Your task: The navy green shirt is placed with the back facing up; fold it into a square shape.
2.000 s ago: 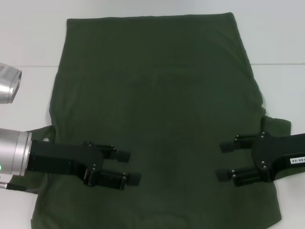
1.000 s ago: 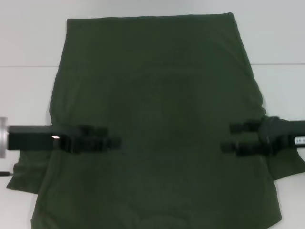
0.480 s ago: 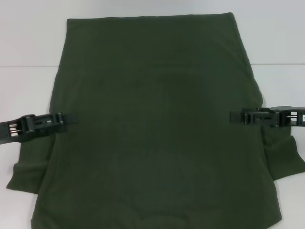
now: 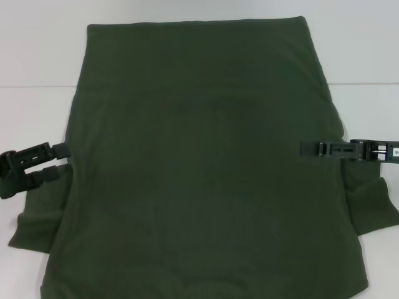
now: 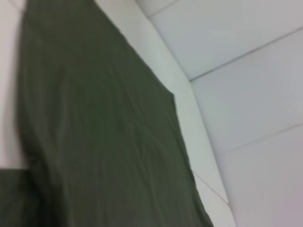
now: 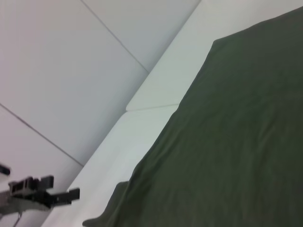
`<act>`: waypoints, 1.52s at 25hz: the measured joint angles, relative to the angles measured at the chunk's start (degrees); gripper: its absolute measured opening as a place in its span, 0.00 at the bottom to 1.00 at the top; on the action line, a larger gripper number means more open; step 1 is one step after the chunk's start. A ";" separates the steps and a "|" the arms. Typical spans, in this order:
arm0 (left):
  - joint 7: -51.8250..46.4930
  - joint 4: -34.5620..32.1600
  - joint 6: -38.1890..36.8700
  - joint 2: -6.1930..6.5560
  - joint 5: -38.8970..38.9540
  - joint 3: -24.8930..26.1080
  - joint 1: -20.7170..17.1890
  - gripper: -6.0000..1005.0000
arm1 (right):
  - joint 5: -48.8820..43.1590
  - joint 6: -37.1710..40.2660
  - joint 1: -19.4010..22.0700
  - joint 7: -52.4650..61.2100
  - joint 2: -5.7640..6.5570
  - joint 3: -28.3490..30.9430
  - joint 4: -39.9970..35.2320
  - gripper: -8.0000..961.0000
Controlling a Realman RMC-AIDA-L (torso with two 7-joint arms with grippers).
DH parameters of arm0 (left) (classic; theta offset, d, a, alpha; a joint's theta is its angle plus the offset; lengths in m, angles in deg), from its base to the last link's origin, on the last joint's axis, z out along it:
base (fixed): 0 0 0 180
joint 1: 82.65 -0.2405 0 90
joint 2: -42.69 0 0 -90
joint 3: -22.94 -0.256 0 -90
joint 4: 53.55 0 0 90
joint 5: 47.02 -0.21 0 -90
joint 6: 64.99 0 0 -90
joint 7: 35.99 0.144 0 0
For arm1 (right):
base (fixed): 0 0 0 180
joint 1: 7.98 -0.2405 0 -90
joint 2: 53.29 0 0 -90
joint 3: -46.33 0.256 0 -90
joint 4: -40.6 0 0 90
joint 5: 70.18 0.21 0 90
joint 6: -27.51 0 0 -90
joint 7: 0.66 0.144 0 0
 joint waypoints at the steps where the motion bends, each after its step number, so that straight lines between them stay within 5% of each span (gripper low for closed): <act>1: -0.16 0.10 0.17 0.10 -0.01 -0.05 -0.38 0.86 | 0.00 0.04 0.00 -0.03 0.03 0.34 0.18 0.92; 16: 0.34 0.45 6.20 1.10 -0.08 -0.32 -6.10 0.86 | -0.01 -1.33 0.36 1.80 0.62 2.83 3.89 0.92; 38: 4.00 1.96 13.38 -0.87 -4.63 -2.07 -6.00 0.83 | -0.01 -1.37 -0.02 1.79 0.80 4.23 3.97 0.92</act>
